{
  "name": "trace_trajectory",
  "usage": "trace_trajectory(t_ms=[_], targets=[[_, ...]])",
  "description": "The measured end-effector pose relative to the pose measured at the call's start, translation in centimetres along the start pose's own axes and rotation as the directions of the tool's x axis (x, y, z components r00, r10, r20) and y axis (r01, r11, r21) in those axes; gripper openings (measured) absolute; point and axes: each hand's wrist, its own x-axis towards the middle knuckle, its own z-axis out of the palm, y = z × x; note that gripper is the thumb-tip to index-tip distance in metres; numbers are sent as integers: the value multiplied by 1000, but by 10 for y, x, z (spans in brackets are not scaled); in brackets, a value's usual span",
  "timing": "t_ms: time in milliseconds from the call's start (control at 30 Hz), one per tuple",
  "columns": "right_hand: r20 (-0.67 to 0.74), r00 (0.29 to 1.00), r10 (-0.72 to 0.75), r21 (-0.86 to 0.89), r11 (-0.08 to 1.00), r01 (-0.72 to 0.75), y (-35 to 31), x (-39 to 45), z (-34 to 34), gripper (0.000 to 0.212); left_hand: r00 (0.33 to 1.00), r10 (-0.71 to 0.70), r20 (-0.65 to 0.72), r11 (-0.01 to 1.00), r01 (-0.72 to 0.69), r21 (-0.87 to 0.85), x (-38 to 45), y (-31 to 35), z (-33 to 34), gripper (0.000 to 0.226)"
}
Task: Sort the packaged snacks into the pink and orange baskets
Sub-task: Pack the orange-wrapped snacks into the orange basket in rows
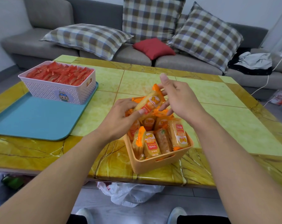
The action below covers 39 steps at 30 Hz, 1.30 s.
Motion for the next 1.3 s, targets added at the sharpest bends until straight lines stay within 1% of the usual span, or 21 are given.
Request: trace_trajectory(t_ms=[133,167,233,300,467,600,633,700,767,800,833,867,900,933,1000,1033,1067,1100,1167,1200,1300], targets=[[71,997,-35,-41,998,38,7,0,-1,29,999,-6,43,1000,5,18,2,-2,3,46],[93,994,-54,-49,997,59,8,1,-1,29,998,-14,56,1000,13,23,2,-1,4,47],[145,985,-95,-81,991,107,12,2,-2,42,996,-25,88,998,19,68,1,1,5,48],[188,975,-120,-129,981,145,12,2,-4,44,993,-22,115,993,8,119,0,1,5,48],[190,967,-167,-367,902,228,16,-3,8,40,990,-64,129,993,50,110,-4,2,0,62],[258,955,-145,-459,852,253,25,-7,28,33,992,-64,108,995,56,77,-2,-2,0,63],[273,951,-145,-495,827,268,27,-7,33,29,993,-58,101,996,50,74,-2,-2,0,62],[311,939,-147,-607,729,315,28,-8,38,25,995,-52,90,997,46,70,-2,-2,0,60],[314,931,-186,-690,629,358,23,-8,37,29,994,-54,91,997,49,54,-3,0,-1,58],[285,936,-208,-692,631,351,17,-9,33,30,994,-59,89,997,55,48,-3,1,-2,57],[257,942,-215,-666,667,334,10,-10,27,27,994,-64,86,997,61,44,-4,2,-2,56],[259,946,-196,-616,721,318,3,-12,22,23,994,-69,83,997,65,42,-4,1,-3,56],[312,939,-145,-560,771,305,-3,-15,17,20,995,-62,79,997,59,41,-4,2,-3,56],[416,907,-70,-518,801,299,-8,-18,13,21,996,-55,75,998,52,44,-4,1,-3,57],[636,768,73,-498,800,336,-18,-26,8,42,997,-43,67,998,39,57,-4,1,-3,58],[698,707,115,-505,778,373,-21,-30,8,51,997,-42,65,998,38,59,-4,0,-3,58],[732,670,125,-501,765,404,-22,-34,9,54,997,-44,67,997,40,59,-4,0,-2,57],[749,652,118,-485,768,418,-21,-36,11,51,997,-44,66,998,40,57,-4,-2,-2,56],[747,661,72,-437,802,407,-17,-38,15,37,998,-38,55,998,35,53,-3,-3,-1,53],[724,689,34,-414,820,395,-15,-37,16,31,998,-39,52,998,37,42,-2,-4,0,53],[533,840,-103,-281,915,290,-8,-26,4,20,998,-48,39,999,48,-3,0,-5,0,53]])
